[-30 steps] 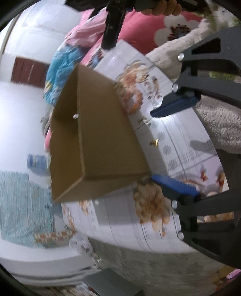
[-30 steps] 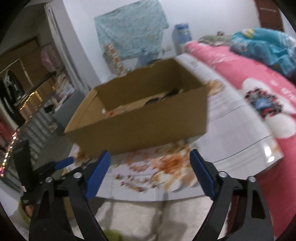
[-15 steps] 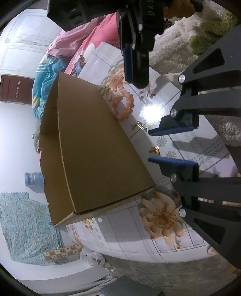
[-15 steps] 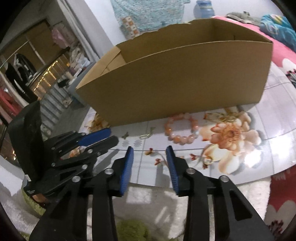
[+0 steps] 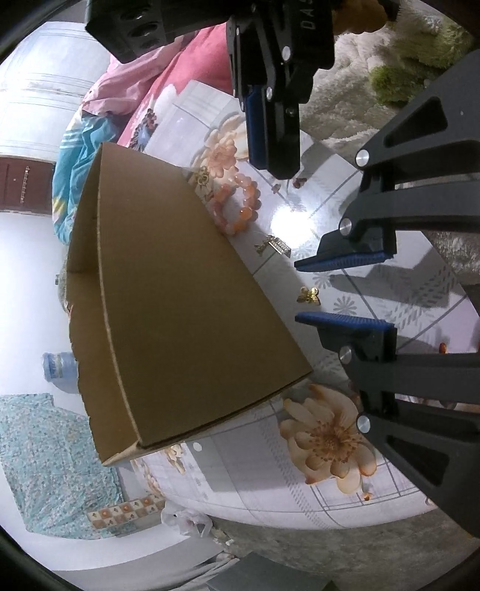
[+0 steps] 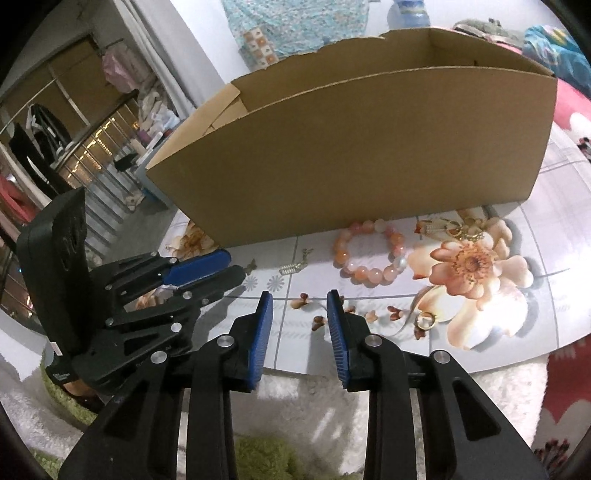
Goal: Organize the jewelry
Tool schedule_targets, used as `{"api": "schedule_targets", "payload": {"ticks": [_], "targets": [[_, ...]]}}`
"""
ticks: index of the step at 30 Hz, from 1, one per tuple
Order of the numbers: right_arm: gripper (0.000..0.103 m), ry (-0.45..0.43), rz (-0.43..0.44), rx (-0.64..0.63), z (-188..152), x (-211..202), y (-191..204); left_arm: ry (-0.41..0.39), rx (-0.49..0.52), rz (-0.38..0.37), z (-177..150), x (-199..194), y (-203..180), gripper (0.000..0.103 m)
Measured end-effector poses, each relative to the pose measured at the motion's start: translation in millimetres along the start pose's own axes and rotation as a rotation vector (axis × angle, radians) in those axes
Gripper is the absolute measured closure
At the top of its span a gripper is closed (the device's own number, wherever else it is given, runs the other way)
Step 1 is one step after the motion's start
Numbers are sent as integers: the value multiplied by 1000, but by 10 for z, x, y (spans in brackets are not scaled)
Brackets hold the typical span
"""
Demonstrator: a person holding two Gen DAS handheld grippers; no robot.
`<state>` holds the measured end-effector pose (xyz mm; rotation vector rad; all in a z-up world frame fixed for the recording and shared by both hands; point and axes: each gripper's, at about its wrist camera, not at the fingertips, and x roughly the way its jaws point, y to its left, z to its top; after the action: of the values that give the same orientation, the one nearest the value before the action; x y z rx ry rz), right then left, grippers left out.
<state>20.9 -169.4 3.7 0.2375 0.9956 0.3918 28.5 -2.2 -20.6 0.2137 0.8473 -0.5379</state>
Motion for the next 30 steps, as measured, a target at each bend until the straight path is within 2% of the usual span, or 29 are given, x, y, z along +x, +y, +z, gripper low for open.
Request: {"api": "schedule_targets", "payload": {"ticks": [11, 16, 21, 22, 30], "targets": [[75, 4, 20, 5, 14, 52, -40, 32, 18, 38, 64, 169, -26, 81], [75, -3, 23, 15, 8, 35, -85, 42, 46, 52, 92, 192, -63, 96], [75, -8, 26, 23, -3, 6, -127, 45, 57, 50, 101, 188, -68, 97], [75, -10, 26, 23, -8, -5, -132, 40, 51, 49, 103, 181, -58, 103], [75, -11, 23, 8, -23, -42, -86, 18, 18, 29, 91, 94, 10, 103]]}}
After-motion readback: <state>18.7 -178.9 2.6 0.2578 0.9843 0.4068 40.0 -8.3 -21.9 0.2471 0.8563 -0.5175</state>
